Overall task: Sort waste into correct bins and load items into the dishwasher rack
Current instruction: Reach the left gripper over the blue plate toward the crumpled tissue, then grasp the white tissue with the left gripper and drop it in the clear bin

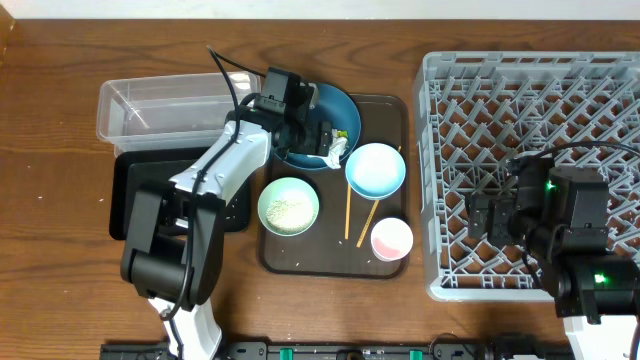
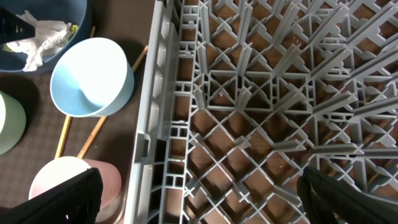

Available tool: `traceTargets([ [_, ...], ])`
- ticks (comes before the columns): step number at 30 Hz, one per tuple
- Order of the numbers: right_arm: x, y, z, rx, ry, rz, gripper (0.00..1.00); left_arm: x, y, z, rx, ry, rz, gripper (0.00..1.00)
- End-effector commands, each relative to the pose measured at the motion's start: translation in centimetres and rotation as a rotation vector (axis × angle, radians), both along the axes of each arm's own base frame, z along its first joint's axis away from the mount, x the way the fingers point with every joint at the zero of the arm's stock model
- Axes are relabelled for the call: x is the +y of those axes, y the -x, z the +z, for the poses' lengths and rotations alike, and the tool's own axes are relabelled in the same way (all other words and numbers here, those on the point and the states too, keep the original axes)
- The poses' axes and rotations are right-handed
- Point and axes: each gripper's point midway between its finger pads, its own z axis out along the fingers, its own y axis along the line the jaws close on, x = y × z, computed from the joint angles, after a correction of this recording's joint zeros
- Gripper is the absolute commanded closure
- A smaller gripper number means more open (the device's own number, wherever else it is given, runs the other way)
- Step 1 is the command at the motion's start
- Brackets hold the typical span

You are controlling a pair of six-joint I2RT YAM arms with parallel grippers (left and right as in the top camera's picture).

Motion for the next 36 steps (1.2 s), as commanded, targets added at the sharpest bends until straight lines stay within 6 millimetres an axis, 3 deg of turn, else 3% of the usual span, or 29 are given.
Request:
traceTargets([
  [1, 0.3, -0.2, 0.8, -0.021, 0.003, 0.019, 0.01, -0.1, -0.4, -0.7, 0.008, -0.011, 0.008, 0.13],
  [9, 0.3, -0.2, 0.8, -0.021, 0.003, 0.020, 0.01, -0.3, -0.2, -3.0, 0.046, -0.024, 0.004, 0.16],
  [18, 0.3, -0.2, 0.8, -0.021, 0.003, 0.019, 0.01, -0.4, -0.6, -2.7, 0.030, -0.019, 0.004, 0.61],
  [20, 0.3, -0.2, 0.8, -0.021, 0.003, 0.019, 0.01, -0.4, -0.8, -2.0, 0.014, -0.013, 0.005, 0.69],
  [26, 0.3, -0.2, 0.8, -0.021, 0.003, 0.020, 0.01, -0.7, -1.8, 2.5, -0.082, 0.018, 0.005, 0.76],
  [36, 0.3, -0.2, 0.8, -0.021, 0.003, 0.020, 0.01, 3.1, -2.2, 8.9, -0.217, -0.058, 0.110, 0.79],
])
